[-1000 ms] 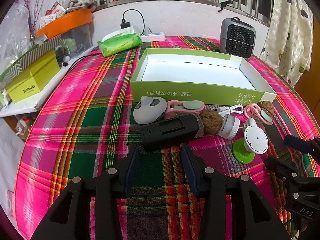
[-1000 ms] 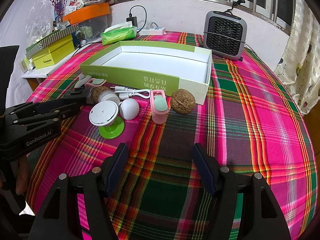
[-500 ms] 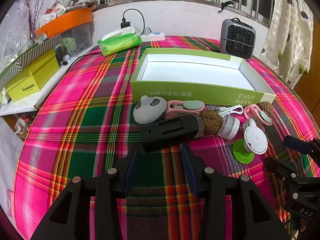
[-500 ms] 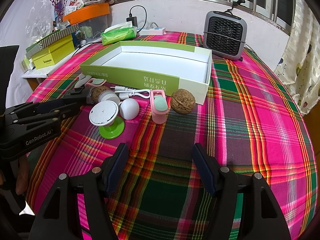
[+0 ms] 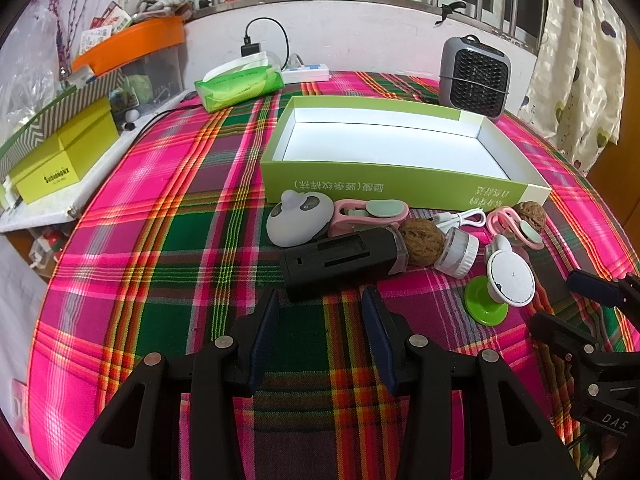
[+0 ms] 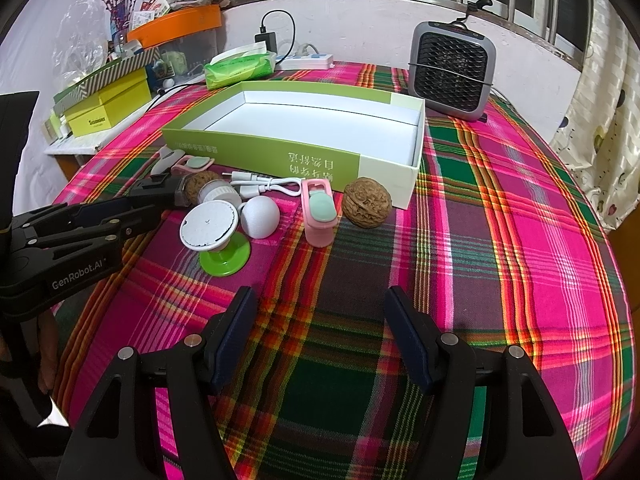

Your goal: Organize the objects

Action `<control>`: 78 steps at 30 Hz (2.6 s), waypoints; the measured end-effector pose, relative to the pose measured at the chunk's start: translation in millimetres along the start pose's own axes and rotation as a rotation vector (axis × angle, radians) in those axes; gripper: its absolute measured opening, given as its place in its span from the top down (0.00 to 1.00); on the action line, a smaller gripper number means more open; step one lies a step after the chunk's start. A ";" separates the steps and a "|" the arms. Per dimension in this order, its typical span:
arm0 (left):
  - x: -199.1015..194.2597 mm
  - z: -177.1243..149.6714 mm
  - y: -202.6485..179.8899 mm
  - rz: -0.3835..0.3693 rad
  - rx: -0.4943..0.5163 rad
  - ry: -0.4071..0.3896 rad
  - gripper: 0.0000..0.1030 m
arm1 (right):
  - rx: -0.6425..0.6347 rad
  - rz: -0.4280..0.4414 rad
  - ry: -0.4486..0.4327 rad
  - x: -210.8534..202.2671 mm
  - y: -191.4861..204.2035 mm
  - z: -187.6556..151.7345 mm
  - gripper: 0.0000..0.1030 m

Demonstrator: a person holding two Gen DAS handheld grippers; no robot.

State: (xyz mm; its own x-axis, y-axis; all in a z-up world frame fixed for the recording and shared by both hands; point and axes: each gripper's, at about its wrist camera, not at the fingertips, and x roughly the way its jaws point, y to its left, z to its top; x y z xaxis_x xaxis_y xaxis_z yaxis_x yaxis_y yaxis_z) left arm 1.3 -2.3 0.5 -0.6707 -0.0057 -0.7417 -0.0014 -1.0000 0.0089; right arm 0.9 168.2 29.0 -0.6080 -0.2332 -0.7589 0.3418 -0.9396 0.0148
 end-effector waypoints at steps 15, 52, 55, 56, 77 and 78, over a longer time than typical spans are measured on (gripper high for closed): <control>-12.9 -0.6 7.2 -0.054 0.001 -0.029 0.60 | -0.011 0.041 -0.009 -4.9 3.5 3.2 0.35; -0.2 19.6 42.7 -0.229 -0.007 -0.032 0.60 | -0.036 0.172 -0.015 10.1 43.5 30.0 0.48; 3.1 22.0 41.7 -0.262 0.000 -0.028 0.60 | -0.036 0.156 -0.020 11.6 43.0 31.3 0.66; 4.4 22.9 41.5 -0.272 0.001 -0.027 0.60 | -0.036 0.156 -0.021 11.6 42.3 31.0 0.66; -5.0 22.4 34.1 -0.409 0.114 0.015 0.59 | -0.013 0.160 -0.020 2.7 25.7 22.3 0.66; -6.1 21.7 32.0 -0.409 0.129 0.013 0.59 | -0.008 0.157 -0.020 2.5 23.9 22.1 0.66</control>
State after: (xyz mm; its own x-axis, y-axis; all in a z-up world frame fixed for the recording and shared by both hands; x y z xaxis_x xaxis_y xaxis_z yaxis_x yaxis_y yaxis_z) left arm -10.7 -34.1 19.9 -0.5862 0.3902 -0.7100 -0.3586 -0.9108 -0.2045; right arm -8.3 139.7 41.9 -0.5611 -0.3818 -0.7345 0.4390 -0.8895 0.1270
